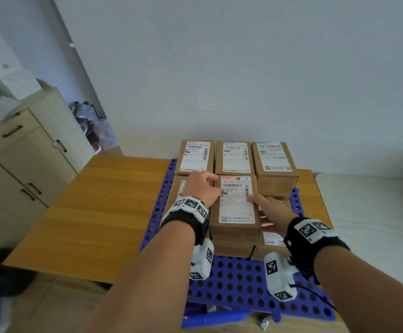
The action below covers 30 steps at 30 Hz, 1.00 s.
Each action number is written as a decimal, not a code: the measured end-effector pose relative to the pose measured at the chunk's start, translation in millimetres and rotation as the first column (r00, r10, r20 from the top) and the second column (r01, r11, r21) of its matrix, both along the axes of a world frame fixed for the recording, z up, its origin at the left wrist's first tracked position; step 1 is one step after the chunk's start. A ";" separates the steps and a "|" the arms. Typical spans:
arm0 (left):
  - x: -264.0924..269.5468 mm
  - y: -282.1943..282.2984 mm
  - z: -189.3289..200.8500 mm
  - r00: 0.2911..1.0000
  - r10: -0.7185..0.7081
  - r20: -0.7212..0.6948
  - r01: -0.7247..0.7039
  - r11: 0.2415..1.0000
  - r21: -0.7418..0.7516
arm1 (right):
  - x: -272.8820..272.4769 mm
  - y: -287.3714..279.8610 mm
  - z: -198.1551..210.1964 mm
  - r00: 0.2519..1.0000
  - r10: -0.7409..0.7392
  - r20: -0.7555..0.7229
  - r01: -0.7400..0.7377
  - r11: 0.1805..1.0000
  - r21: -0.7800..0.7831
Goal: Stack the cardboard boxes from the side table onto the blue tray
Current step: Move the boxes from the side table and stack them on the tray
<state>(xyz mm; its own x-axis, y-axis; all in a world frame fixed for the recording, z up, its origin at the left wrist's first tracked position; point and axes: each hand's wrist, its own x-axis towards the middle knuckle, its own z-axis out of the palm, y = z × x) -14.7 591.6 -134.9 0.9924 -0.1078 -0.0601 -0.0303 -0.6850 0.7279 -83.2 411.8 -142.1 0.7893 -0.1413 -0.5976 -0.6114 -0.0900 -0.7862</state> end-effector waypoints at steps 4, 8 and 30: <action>-1.2 1.8 1.0 1.000 0.006 -0.006 -0.006 1.000 -0.019 | -0.2 2.1 0.1 1.000 0.001 0.003 -0.001 1.000 0.004; -2.7 3.5 3.8 1.000 0.000 -0.019 -0.001 0.999 -0.036 | -0.4 4.5 1.5 1.000 -0.005 0.003 0.005 1.000 0.001; -9.9 3.5 20.4 0.997 -0.008 -0.076 0.007 1.000 -0.014 | 1.6 9.0 13.8 0.985 0.066 0.159 -0.038 0.985 -0.170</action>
